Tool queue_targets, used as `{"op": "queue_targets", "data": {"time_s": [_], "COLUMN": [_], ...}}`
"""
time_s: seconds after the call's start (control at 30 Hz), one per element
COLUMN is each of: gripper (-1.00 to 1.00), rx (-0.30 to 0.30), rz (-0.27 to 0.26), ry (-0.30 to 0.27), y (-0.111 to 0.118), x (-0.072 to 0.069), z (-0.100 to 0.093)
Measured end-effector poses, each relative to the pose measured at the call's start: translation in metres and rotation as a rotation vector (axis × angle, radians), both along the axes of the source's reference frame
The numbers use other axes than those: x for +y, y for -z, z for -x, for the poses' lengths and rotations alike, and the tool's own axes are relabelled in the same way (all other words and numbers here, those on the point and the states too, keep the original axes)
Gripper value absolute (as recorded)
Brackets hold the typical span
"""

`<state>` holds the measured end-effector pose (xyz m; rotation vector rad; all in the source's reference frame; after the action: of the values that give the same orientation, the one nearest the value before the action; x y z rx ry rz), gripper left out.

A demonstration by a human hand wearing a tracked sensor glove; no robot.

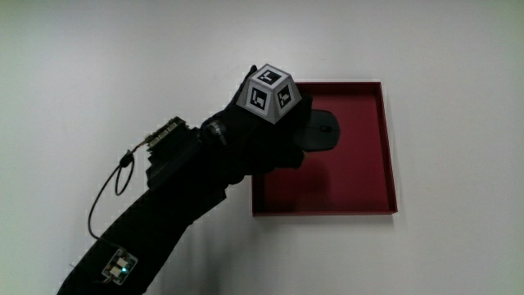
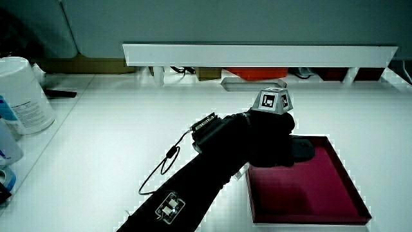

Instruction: Place mouse into plate

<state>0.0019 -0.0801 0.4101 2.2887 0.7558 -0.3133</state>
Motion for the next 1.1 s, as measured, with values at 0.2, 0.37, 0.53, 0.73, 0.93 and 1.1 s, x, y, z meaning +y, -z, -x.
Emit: {"op": "queue_targets", "data": {"time_s": [0.2,0.37,0.53,0.73,0.93,1.1], "gripper": [0.0,0.0,0.0,0.0,0.0,0.0], "rx": [-0.016,-0.029,-0.06,-0.081,-0.074,-0.106], "rz": [0.007,0.016,0.047,0.085,0.1,0.11], "ry": [-0.008,-0.02,-0.026,-0.031,-0.028,-0.031], "y": [-0.031,-0.05,-0.064,-0.083,-0.091,-0.087], "x": [0.005,0.008,0.01,0.013,0.015,0.016], "z": [-0.011,-0.016,-0.021,-0.022,-0.023,-0.023]}}
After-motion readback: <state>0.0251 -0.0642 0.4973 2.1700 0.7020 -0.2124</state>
